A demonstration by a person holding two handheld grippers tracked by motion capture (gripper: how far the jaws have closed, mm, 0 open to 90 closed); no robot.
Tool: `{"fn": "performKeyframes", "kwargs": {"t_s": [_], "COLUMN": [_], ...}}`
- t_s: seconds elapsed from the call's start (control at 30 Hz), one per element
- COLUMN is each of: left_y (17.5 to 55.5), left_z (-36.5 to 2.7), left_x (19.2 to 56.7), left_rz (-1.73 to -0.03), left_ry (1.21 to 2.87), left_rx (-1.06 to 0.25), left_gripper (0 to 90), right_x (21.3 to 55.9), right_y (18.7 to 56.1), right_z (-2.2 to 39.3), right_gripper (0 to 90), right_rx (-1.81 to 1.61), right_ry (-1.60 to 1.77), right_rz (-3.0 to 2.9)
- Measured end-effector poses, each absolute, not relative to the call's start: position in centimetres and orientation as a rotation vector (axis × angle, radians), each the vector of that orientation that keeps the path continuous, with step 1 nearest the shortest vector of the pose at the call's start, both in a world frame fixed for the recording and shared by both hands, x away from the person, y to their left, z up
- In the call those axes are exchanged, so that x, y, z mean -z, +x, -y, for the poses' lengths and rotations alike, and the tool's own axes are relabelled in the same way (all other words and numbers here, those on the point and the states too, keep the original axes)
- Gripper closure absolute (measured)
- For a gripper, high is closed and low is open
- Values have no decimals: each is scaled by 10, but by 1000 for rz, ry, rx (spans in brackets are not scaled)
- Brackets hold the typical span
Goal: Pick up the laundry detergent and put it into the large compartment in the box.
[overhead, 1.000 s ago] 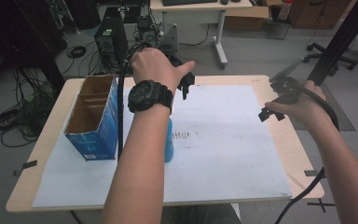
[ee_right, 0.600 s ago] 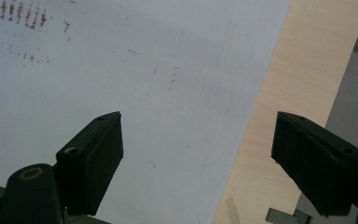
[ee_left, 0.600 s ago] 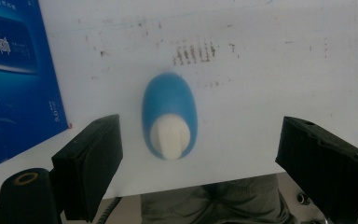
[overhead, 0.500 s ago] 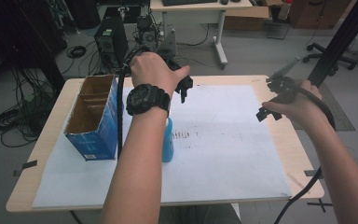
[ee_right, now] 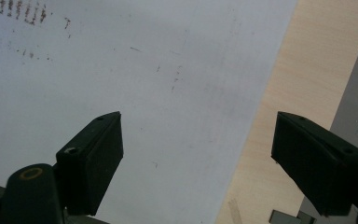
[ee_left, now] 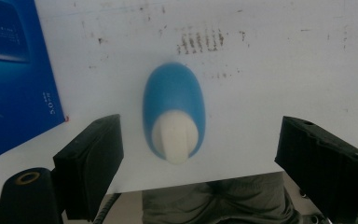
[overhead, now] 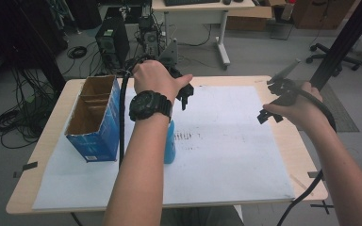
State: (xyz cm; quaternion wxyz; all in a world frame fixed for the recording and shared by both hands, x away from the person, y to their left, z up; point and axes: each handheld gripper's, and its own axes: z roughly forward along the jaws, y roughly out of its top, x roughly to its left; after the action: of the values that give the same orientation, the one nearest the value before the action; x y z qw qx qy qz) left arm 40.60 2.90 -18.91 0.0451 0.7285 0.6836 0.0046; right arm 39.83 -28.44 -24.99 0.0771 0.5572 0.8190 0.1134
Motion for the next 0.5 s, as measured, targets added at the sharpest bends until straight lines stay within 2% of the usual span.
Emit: {"fn": "performKeyframes", "kwargs": {"t_s": [0.5], "left_y": [401], "left_z": [-31], "left_x": [208], "left_rz": [-2105], "left_ry": [2233], "left_rx": [-21], "left_gripper": [144], "right_x": [254], "right_y": [396], "right_z": [281], "right_gripper": [166], "right_rx": [-338], "right_ry": [1658], "right_rz": [-2467]}}
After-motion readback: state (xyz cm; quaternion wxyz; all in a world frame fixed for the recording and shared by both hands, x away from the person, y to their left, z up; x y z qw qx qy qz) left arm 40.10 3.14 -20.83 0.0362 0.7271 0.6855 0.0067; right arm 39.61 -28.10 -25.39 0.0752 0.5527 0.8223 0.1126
